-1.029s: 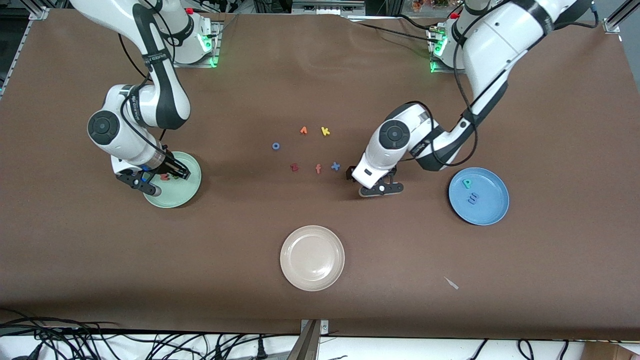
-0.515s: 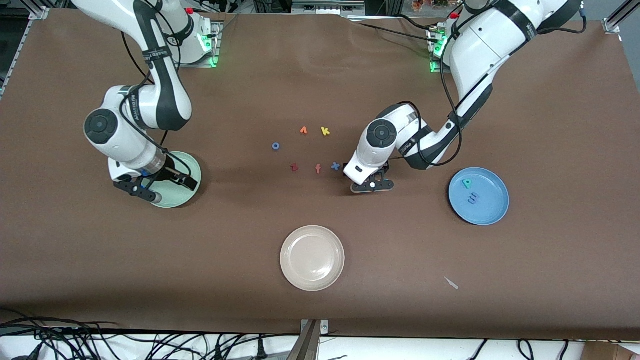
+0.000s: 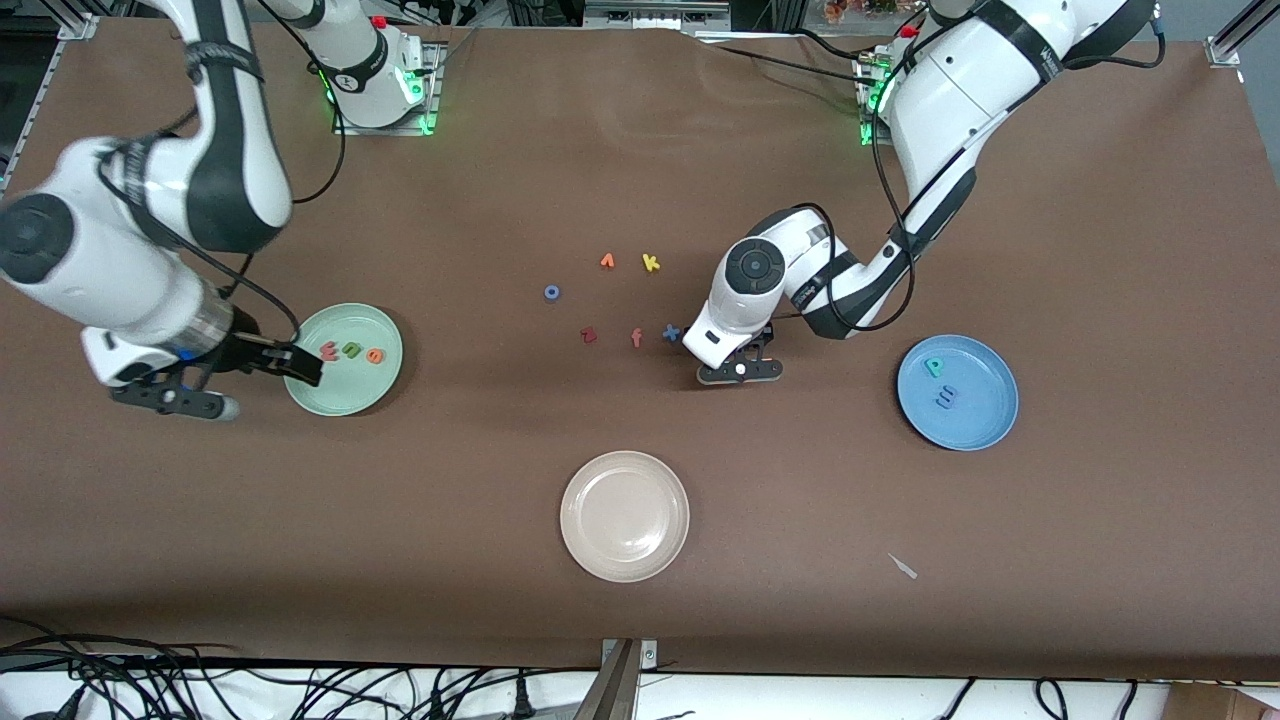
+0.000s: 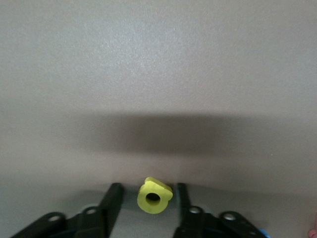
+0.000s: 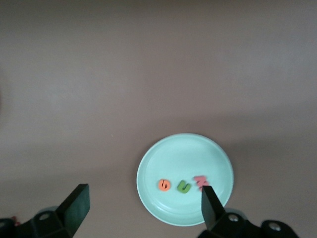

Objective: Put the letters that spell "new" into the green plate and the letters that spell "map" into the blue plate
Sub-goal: 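Release the orange letter and withdraw the right gripper while the left gripper grasps yellow, then carry the yellow letter to the blue plate with the left gripper and release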

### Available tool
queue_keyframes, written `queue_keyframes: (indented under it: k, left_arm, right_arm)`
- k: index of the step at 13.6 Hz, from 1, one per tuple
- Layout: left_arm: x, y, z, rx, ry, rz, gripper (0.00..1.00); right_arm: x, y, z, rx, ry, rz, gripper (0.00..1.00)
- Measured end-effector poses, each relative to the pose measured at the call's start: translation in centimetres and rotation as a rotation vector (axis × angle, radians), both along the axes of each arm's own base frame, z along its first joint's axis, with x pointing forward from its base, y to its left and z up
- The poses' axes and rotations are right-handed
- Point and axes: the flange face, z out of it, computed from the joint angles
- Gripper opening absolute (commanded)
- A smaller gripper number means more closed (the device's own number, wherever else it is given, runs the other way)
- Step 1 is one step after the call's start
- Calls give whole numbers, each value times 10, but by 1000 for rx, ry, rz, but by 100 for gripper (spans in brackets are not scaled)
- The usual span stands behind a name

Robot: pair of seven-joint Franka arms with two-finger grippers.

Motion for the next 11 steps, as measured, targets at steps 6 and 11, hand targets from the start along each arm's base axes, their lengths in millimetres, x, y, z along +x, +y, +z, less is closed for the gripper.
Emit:
queue_keyframes:
  k: [6,11]
  left_arm:
    - [0,0,1,1,-3,0,3]
    - [7,4,4,17,0,9,0]
  right_arm:
    - [8,-66,42,46,-23,103,100]
    - [-38,-146,111,114,-17,44,100]
